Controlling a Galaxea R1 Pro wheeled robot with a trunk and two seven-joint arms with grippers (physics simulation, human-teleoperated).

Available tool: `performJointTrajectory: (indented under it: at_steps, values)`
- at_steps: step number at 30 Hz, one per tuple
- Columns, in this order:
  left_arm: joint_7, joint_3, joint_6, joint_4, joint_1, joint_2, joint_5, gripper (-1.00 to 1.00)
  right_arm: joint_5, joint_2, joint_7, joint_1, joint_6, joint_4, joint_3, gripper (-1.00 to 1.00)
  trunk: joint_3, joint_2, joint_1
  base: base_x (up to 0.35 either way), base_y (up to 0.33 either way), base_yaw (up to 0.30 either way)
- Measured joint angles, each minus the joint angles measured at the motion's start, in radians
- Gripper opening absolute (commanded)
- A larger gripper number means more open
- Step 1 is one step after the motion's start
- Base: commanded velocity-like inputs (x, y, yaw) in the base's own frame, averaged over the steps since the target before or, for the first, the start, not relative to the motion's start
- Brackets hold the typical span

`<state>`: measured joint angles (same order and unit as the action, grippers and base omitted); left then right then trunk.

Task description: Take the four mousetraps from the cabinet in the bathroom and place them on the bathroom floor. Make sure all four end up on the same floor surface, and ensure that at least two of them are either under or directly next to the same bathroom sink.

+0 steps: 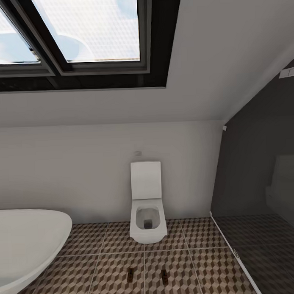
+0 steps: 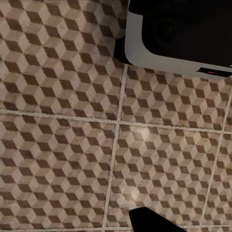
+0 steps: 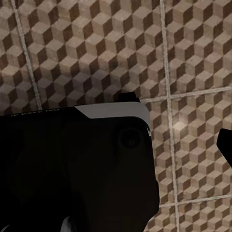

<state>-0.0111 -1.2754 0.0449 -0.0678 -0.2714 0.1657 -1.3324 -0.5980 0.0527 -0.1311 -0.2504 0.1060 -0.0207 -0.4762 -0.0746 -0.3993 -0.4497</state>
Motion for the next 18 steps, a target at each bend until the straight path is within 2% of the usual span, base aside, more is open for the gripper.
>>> performJointTrajectory:
  at_steps: [7, 12, 15, 18]
  values:
    - [-0.002, 0.0, -0.002, 0.006, 0.0, -0.016, -0.001, 1.0, 0.0, 0.0, 0.001, 0.0, 0.0, 0.0, 0.0, 1.0, 0.0, 0.0, 0.0, 0.0, 0.0, 0.0]
    - [0.001, 0.0, 0.03, 0.001, 0.0, -0.036, -0.002, 1.0, -0.001, 0.001, 0.002, 0.0, 0.002, 0.0, 0.0, 1.0, 0.0, 0.0, 0.0, 0.0, 0.0, 0.0]
    - [0.001, 0.0, 0.073, 0.001, 0.001, -0.039, -0.001, 1.0, -0.001, 0.001, 0.003, 0.0, 0.003, 0.0, 0.0, 1.0, 0.0, 0.0, 0.0, 0.0, 0.0, 0.0]
    - [-0.001, 0.001, 0.16, 0.0, 0.002, -0.042, -0.001, 1.0, -0.001, 0.004, 0.003, 0.0, 0.002, 0.0, 0.0, 1.0, 0.0, 0.0, 0.0, 0.0, 0.0, 0.0]
